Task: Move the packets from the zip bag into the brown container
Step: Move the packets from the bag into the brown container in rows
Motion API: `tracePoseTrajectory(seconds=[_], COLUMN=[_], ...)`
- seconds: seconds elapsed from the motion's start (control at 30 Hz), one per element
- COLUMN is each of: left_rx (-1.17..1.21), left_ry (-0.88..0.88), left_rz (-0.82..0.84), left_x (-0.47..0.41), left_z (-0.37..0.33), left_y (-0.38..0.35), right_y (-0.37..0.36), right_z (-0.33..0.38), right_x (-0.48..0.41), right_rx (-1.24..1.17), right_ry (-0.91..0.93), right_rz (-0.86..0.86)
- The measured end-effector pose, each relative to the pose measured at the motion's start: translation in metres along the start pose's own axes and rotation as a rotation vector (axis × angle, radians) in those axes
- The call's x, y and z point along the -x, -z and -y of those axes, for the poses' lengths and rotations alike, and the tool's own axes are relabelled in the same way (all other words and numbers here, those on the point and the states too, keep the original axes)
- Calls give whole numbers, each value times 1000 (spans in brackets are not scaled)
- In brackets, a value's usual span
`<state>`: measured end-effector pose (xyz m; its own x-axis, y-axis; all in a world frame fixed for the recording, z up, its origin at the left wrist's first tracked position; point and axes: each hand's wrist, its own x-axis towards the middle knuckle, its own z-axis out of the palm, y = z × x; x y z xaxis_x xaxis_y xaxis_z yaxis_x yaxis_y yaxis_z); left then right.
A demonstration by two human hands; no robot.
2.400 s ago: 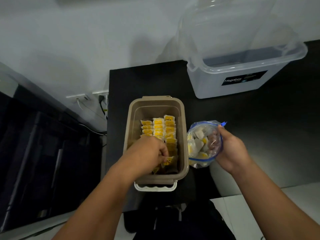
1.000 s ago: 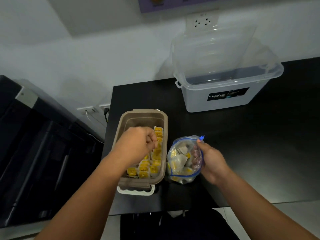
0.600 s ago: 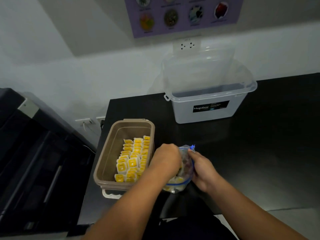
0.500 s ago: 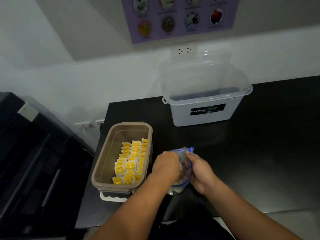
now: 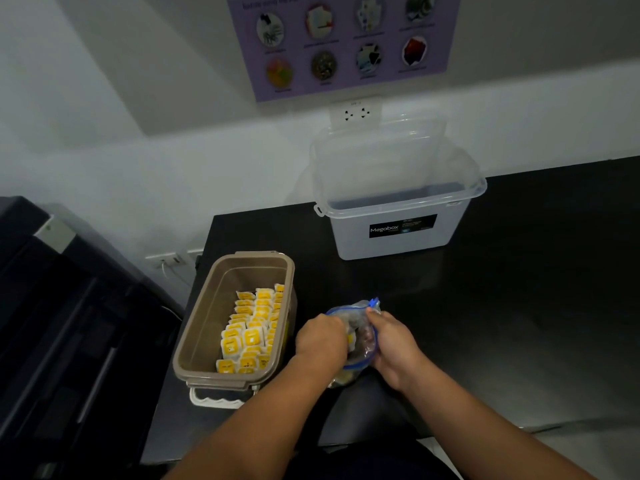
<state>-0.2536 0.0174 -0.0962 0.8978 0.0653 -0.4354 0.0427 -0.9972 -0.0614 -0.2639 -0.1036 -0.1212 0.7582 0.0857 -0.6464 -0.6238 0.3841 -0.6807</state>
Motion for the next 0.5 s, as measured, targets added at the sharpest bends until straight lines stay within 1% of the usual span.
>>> tracePoseTrajectory(seconds=[0.1, 0.2, 0.3, 0.5], left_rx=[62, 229, 364, 511], left_ry=[-38, -99, -149, -212], left_rz=[-68, -156, -166, -207], left_x=[0, 1, 2, 4], left_z=[3, 7, 11, 17], left_y=[3, 6, 12, 19], right_y=[1, 1, -1, -7], right_z=[2, 3, 5, 5], right_x=[-1, -2, -3, -7], right_rx=[-4, -3, 1, -13], right_ry=[0, 20, 36, 29], right_rz=[4, -4, -14, -27])
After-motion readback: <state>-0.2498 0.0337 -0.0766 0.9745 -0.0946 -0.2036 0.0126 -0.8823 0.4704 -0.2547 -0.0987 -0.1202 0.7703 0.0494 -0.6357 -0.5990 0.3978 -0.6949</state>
